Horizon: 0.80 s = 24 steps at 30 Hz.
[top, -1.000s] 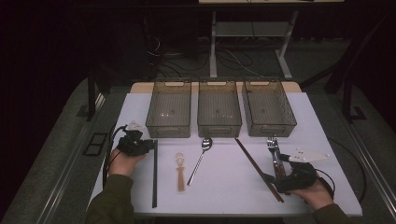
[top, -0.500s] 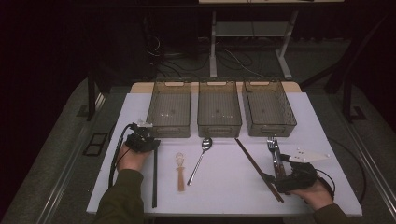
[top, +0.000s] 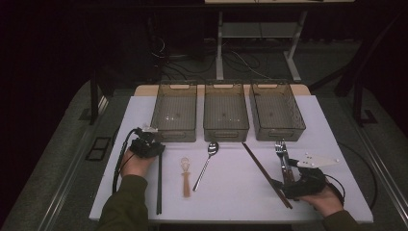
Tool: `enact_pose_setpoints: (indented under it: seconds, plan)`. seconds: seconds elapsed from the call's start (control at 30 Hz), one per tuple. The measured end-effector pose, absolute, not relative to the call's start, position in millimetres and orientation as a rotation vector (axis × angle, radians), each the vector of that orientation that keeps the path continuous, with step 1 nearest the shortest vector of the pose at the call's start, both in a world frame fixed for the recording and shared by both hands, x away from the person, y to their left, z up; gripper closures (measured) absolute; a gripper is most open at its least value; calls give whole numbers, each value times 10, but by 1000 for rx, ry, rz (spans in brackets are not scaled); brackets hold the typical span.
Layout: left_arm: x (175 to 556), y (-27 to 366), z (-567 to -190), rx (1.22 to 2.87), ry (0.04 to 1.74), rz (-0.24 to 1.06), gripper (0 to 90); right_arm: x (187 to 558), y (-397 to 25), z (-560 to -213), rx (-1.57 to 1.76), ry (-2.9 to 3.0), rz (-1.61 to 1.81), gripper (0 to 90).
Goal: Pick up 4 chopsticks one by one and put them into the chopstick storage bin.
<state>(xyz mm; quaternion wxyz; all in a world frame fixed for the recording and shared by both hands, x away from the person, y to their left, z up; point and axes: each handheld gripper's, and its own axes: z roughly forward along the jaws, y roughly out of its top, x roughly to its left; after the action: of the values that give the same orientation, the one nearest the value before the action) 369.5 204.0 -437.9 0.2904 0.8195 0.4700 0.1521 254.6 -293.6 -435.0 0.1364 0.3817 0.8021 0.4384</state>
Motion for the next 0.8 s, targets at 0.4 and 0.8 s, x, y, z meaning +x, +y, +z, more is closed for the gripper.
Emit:
enact_pose_setpoints:
  seconds: [0.4, 0.8]
  plan:
    - [3700, 2042, -4377, 2187, 1238, 392, 755, 2548, -2935, -4347, 1102, 2321, 1271, 6]
    - [3700, 2016, -4384, 2189, 1204, 362, 786, 2549, -2936, -4346, 1102, 2320, 1272, 5]
